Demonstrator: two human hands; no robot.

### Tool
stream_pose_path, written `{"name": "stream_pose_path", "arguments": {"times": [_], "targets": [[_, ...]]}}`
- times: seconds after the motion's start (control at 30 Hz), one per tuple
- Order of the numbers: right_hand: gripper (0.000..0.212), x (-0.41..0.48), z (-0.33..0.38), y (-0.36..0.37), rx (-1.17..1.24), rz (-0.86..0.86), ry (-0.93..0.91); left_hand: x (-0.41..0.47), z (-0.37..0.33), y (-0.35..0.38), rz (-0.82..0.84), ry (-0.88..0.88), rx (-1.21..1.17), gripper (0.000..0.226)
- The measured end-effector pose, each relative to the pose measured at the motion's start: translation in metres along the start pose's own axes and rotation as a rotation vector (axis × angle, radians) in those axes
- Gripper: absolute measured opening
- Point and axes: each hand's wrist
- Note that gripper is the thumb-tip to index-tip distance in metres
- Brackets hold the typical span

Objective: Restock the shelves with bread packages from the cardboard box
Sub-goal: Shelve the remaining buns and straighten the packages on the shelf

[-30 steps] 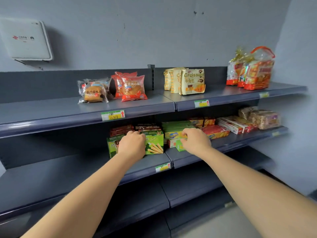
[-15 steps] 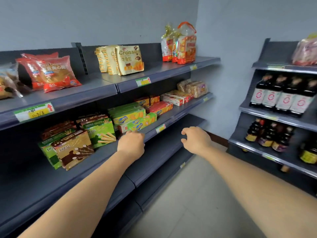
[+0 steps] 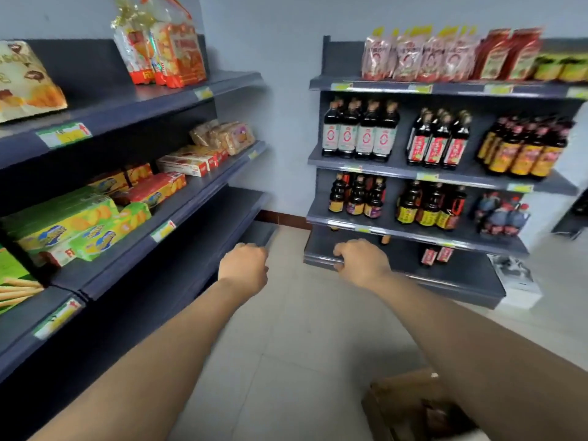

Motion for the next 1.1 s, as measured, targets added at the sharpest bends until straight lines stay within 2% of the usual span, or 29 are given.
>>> {"name": "stream_pose_path", "arguments": {"times": [0.13, 0.47, 0.77, 1.1], "targets": [[0.024, -0.018, -0.076, 0.013, 0.029, 0.034, 0.094, 0.031, -0.072, 0.018, 0.038, 0.082, 0.007, 0.023], [0.033, -0.041, -0.231, 0.069, 0.081, 0.176, 0.325, 0.095, -0.226, 0.080, 0.139, 0.252, 0.034, 0.029], [0.028, -0.019, -0.334, 0.127, 0.168, 0.265, 0.468, 0.167, -0.320, 0.139, 0.217, 0.405, 0.011, 0.025], [0.028, 0.002, -0.418, 0.210, 0.309, 0.448, 0.578, 0.220, -0.405, 0.227, 0.482, 0.499, 0.029, 0.025]]}}
Point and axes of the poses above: each hand's wrist, its own x-axis towards the middle knuckle, its own y-axis out of the palm, z = x × y, and after that the axes turned 13 degrees about z, right-handed
